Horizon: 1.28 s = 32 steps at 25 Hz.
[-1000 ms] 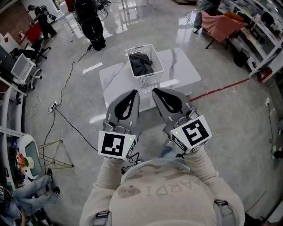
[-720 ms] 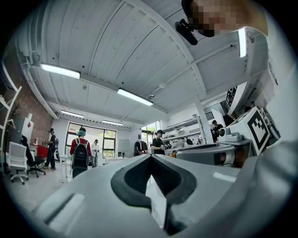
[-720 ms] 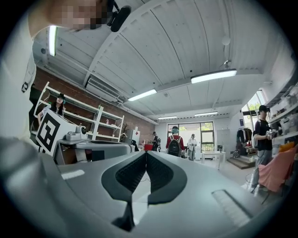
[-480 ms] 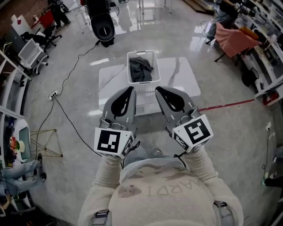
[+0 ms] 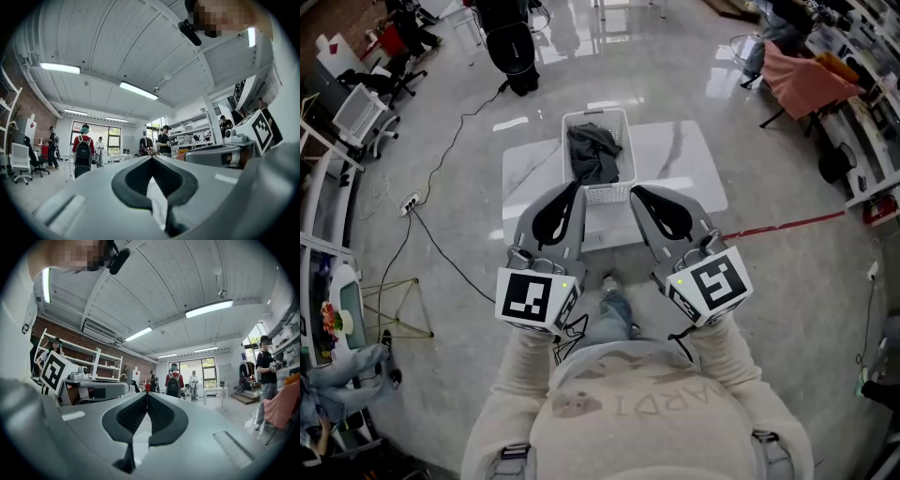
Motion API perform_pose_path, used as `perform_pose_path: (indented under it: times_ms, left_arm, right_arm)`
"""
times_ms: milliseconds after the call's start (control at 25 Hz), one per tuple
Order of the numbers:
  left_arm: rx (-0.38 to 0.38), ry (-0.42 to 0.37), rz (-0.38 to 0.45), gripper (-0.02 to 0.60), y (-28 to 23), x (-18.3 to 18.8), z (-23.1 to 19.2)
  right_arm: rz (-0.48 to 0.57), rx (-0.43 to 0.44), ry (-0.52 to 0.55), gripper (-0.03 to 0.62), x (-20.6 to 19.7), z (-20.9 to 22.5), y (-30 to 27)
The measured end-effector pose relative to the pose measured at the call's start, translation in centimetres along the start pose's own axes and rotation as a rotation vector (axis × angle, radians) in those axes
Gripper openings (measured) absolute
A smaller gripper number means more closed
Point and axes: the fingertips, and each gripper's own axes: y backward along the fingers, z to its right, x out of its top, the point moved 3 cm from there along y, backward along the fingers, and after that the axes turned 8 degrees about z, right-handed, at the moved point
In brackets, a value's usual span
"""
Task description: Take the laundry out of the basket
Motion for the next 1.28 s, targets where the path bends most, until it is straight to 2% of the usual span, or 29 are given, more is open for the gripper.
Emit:
perform_pose_path:
  times_ms: [160,480,800,1000,1280]
  left_arm:
    - [0.001,0.013,-0.001,0.0,-4.0,-1.2,-1.9]
    - [0.015,0.012,0.013,0.0,-10.1,-2.8,-9.0]
    - [0.049,0.022,0.003,0.001,-12.1,-4.2,-13.1]
    - [0.1,0.023,-0.007,0.001,-12.3,-4.6,-15.5]
    - [0.223,0.01,-0.004,0.001,-12.9,-4.7,-18.5]
  right_arm:
    - [-0.015,0.004,-0.006,0.029,-1.1,3.4,-3.0]
    - [-0.021,0.034,0.003,0.029,-2.3,7.6,-12.4]
    - [-0.052,0.061,-0.003,0.029,-3.5,9.8,-17.3]
    - [-0.063,0.08,-0.006,0.029,-4.1,11.7,-19.8]
    - [-0.102,0.143,-0.022,0.032,-6.1,14.6,-23.7]
